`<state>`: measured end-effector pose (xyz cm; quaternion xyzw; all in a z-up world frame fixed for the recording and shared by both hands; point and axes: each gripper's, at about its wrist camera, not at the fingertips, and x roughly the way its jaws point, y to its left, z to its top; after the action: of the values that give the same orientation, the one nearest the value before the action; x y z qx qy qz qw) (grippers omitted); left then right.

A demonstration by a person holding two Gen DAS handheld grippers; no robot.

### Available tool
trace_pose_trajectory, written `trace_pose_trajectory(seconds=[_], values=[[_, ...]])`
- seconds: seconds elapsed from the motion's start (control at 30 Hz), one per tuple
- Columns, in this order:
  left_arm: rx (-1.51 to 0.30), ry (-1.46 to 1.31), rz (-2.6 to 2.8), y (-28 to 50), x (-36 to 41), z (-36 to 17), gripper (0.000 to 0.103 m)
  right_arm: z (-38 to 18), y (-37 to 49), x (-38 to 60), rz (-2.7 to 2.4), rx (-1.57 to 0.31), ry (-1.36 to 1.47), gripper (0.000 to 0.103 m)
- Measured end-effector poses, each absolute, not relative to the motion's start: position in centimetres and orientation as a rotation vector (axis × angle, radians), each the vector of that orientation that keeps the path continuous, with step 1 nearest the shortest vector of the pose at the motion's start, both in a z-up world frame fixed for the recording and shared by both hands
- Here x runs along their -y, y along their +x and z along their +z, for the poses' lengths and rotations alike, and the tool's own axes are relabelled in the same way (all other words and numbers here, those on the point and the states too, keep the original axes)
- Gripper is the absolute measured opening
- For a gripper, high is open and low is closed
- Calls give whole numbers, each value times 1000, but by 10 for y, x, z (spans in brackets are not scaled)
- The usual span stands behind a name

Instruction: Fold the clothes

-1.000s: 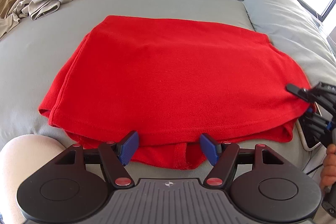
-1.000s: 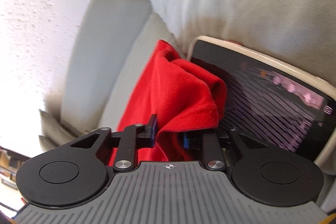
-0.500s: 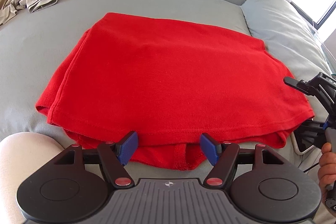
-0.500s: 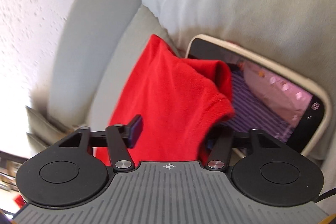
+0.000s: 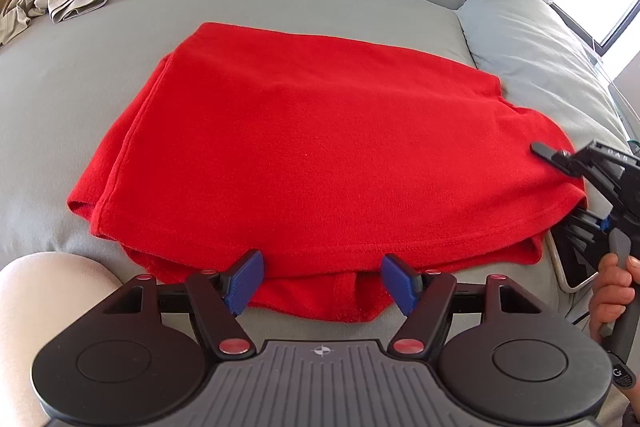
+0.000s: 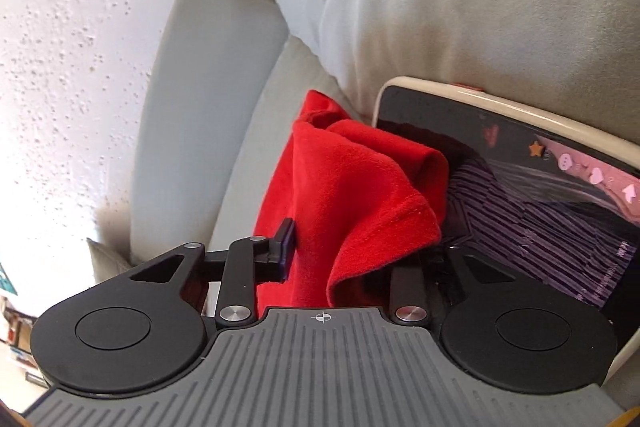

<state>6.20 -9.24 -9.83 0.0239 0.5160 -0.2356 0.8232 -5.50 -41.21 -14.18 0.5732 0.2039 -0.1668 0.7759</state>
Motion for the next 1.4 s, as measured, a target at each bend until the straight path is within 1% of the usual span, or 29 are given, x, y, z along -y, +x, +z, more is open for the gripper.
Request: trace_pose_trajectory(seconds=[0.03,0.07,0.17,0.23,0.4,0.47,0.57,0.63,0.7,0.77,0.9,1.0,1.13,1.2,1.23,1.27,1.3,1.33,1.37,1.4], values=[[-1099,55,-502,62,93,-98,67,-138,-55,411,-375,-461,1215,22],[-1100,60,-502,62,93,-98,67,-134,-55,410,-389,-480,1188,18],[-1109,73,-504,62,94,-96,65,-118,-54,404,-432,-546,1076,13],[-1131,46,-496,65,89,-91,61,-103,-45,399,-462,-620,940,13],[-1064,-94,-437,75,43,-53,61,-61,8,372,-482,-756,545,13],[-1023,-170,-391,81,14,-36,61,-43,30,353,-462,-761,389,13],[-964,-273,-298,87,-33,-16,61,-5,41,316,-394,-708,136,11],[-928,-332,-232,88,-62,-8,61,7,55,276,-305,-663,15,11],[-934,-365,-210,87,-75,-12,61,11,67,235,-203,-625,-79,11],[-941,-397,-189,86,-87,-15,61,3,75,190,-98,-622,-166,11],[-954,-462,-147,84,-112,-22,61,-30,81,113,67,-772,-250,10],[-966,-502,-132,83,-125,-28,61,-50,72,93,81,-841,-269,10],[-977,-539,-149,82,-124,-33,61,-43,76,101,151,-847,-172,11],[-963,-557,-153,79,-125,-31,61,-38,79,105,188,-847,-119,16],[-950,-563,-149,77,-126,-29,61,-35,81,108,207,-846,-93,22],[-938,-569,-145,75,-128,-27,61,-33,82,110,226,-846,-66,29],[-931,-577,-139,74,-131,-26,61,-29,79,112,310,-847,-24,34],[-925,-585,-132,74,-134,-26,61,-23,73,114,420,-848,26,44],[-927,-590,-125,73,-137,-26,61,-18,67,117,531,-847,75,51],[-929,-595,-118,73,-140,-27,61,-16,61,125,540,-848,118,52]])
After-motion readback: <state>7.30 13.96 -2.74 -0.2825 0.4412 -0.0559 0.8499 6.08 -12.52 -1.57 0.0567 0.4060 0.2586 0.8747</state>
